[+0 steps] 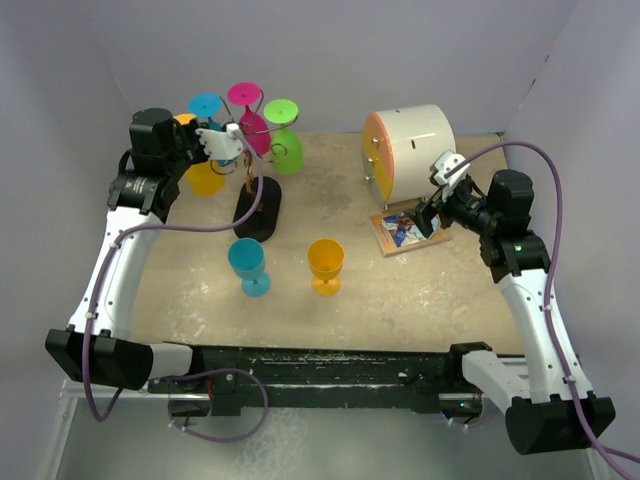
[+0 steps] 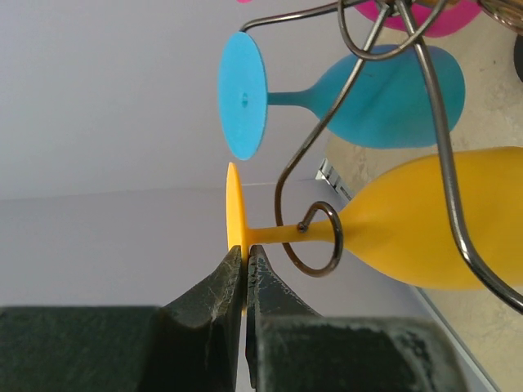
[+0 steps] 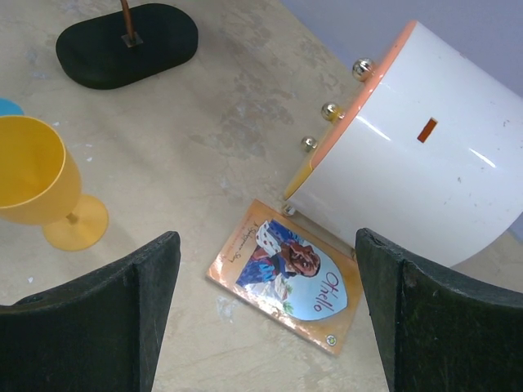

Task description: Place the wine glass upside down on the wine glass rack

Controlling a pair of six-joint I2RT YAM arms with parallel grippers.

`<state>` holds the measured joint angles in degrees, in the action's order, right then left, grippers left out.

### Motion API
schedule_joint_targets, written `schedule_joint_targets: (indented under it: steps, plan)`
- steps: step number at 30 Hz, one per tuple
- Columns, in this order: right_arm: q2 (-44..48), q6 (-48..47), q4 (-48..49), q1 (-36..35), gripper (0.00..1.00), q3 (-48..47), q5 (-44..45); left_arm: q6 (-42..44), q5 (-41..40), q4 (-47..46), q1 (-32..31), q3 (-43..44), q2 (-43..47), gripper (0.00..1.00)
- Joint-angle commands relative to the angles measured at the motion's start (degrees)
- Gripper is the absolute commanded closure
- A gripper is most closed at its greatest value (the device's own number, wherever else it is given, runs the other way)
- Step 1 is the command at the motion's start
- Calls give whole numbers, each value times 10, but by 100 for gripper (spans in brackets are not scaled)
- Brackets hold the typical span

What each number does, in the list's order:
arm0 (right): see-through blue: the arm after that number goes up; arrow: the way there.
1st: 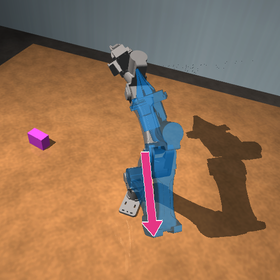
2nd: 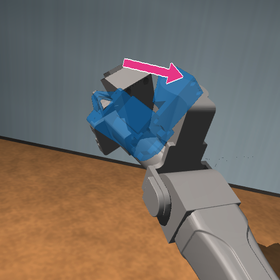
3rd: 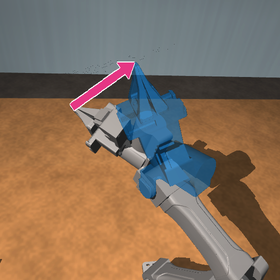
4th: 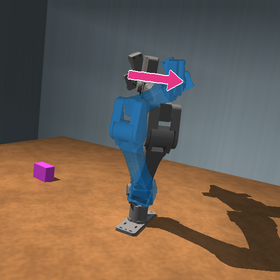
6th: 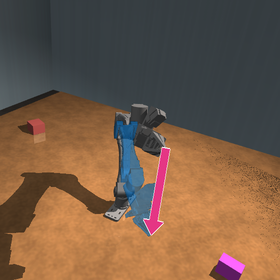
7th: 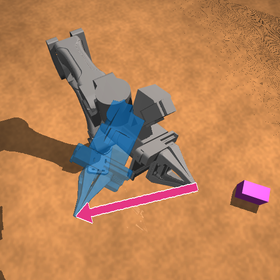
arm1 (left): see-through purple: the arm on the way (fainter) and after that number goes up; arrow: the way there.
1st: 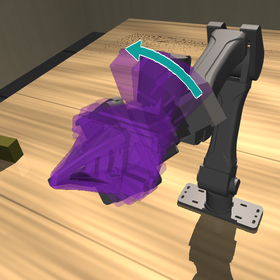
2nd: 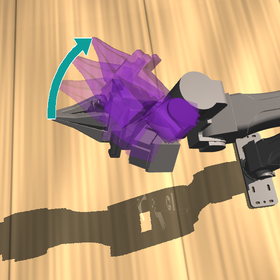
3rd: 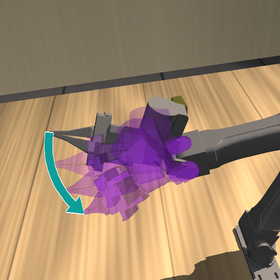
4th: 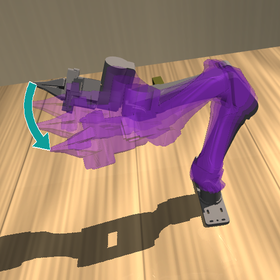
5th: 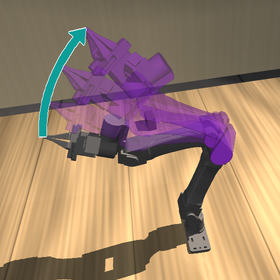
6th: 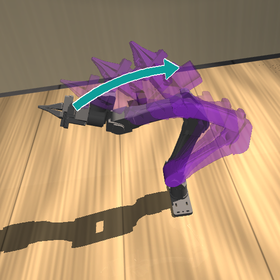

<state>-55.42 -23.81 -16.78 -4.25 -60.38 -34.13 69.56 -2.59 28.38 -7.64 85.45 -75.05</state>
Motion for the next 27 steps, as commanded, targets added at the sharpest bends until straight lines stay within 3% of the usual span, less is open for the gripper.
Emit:
schedule_joint_targets:
  steps: [1,13,27]
  plan:
    - [15,-3,24,5,10,2,-19,-8,-9,-5,-2,-7,23,93]
    - [13,-2,24,9,10,3,-23,-10,65,46,-3,-8,52,92]
    - [12,-3,23,13,10,3,-26,-29,81,45,-23,-8,21,86]
